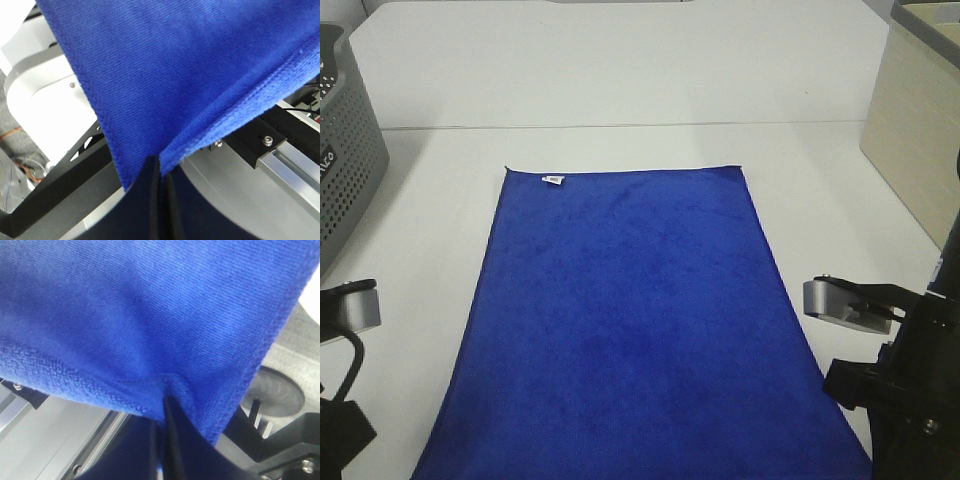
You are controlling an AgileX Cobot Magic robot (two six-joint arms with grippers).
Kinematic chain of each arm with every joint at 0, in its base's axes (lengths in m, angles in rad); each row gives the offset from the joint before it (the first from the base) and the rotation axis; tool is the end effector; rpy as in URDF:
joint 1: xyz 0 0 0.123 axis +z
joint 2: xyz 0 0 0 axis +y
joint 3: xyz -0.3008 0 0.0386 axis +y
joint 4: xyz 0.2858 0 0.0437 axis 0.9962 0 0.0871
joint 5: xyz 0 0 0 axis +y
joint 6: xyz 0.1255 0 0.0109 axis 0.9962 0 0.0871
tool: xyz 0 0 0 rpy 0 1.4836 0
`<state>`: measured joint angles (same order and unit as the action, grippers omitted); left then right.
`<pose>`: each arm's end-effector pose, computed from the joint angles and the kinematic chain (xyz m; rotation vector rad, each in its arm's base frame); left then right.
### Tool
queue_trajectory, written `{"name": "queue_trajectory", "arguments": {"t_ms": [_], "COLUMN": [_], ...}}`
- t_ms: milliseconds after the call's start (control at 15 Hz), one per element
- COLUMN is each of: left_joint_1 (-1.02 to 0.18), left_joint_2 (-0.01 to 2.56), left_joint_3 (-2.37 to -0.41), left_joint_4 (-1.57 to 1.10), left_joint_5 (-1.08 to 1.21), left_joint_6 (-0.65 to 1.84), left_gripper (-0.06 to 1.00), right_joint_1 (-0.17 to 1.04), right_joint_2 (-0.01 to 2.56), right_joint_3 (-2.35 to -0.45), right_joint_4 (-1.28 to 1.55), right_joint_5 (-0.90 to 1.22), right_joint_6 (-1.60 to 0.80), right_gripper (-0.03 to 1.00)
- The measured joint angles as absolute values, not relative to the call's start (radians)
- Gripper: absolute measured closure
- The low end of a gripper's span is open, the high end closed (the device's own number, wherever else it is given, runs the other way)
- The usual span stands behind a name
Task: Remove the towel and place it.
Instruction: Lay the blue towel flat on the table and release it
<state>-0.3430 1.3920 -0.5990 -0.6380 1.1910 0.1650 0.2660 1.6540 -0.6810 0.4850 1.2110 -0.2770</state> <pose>0.1561 -0.1298 0.1511 -0.2226 -2.6816 0.7182 0.1859 0.1076 0.1076 0.3168 -2.5592 -0.5345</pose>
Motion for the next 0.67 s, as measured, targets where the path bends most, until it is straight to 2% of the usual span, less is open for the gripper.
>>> {"name": "queue_trajectory", "arguments": {"t_ms": [333, 667], "left_joint_1": [-0.343, -0.343], "left_joint_2": [1.524, 1.621], "left_joint_3": [-0.599, -0.679], "left_joint_4": [-0.639, -0.597], "left_joint_5": [1.19, 1.191], "left_joint_6": [0.158, 0.158], "left_gripper": [0.94, 0.94], "right_joint_1": [0.266, 0.266], "right_joint_2": [1.76, 1.838], "right_joint_3": [-0.682, -0.684], "right_joint_4": [0.5, 0.506], "right_joint_5": [1.21, 1.209], "right_joint_6": [-0.277, -0.277], "right_gripper": [0.95, 0.95]}}
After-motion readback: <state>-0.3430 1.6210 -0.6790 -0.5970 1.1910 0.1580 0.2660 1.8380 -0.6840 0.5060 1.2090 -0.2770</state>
